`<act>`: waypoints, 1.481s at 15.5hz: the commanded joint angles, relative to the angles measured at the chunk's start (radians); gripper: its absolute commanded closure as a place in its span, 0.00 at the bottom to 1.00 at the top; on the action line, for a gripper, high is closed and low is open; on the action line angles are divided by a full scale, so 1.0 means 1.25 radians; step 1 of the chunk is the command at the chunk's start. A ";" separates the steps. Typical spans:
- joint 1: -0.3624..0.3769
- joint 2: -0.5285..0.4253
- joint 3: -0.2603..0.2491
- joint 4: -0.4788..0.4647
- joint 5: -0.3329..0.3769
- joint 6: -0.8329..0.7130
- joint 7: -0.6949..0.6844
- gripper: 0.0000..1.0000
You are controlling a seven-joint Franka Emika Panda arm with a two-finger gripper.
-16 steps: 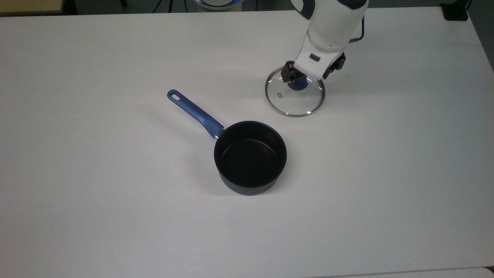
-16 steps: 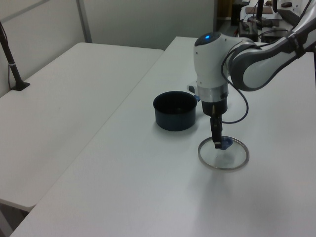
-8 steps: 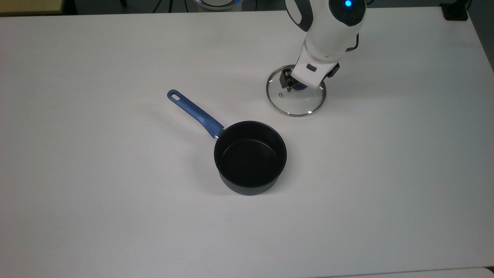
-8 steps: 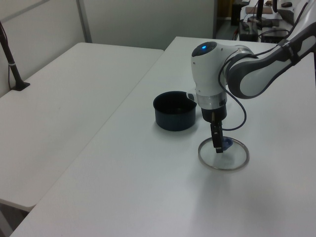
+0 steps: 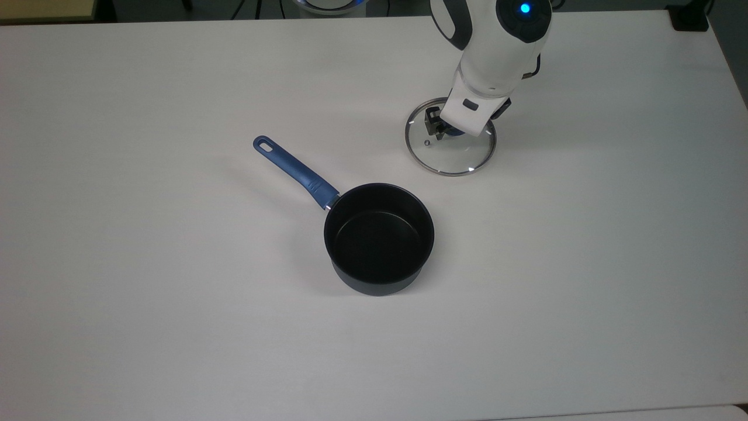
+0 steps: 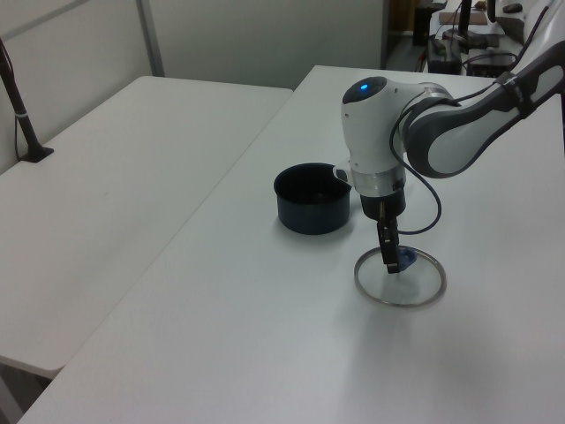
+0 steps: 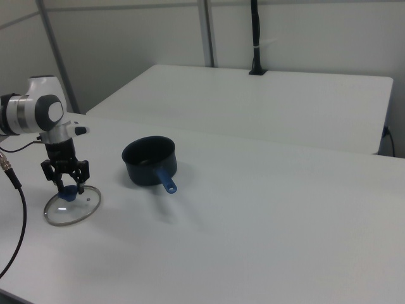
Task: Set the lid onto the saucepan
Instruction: 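Close the gripper on the blue knob of the glass lid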
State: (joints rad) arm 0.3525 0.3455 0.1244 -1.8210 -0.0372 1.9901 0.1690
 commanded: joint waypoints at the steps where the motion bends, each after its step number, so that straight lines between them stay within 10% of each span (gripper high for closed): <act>1: -0.007 -0.025 -0.001 -0.008 -0.006 -0.024 -0.017 0.34; 23: -0.037 -0.046 -0.012 0.039 0.087 -0.138 -0.019 0.54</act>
State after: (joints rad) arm 0.3139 0.3038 0.1169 -1.8072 0.0365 1.9040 0.1635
